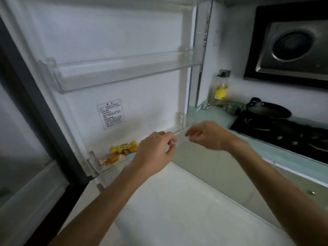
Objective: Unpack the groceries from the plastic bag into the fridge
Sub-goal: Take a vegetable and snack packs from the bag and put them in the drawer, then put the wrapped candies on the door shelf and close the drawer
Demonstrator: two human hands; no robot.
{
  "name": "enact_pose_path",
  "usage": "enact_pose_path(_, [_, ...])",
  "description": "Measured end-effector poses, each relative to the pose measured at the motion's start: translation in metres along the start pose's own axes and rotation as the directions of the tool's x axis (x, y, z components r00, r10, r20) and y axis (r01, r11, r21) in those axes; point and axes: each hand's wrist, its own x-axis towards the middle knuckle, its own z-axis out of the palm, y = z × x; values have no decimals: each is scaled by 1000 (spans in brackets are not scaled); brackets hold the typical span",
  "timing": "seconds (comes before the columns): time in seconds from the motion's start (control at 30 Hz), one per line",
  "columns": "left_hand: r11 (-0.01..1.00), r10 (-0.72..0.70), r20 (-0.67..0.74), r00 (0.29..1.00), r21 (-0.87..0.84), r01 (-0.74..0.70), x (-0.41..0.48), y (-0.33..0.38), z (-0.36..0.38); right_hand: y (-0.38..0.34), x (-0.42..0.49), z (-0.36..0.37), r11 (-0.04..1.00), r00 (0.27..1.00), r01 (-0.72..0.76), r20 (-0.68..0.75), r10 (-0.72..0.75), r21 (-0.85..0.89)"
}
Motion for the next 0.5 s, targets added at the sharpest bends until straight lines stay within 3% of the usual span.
enact_pose_path(0.23, [985, 168, 268, 949, -77, -153, -4, 70, 40, 44, -118, -31, 955, 957, -286, 28, 289, -84])
enact_pose_path(0.5, [939, 344, 405, 847, -139, -315, 19, 172, 93, 108, -232, -69, 843, 851, -526, -67, 522, -116])
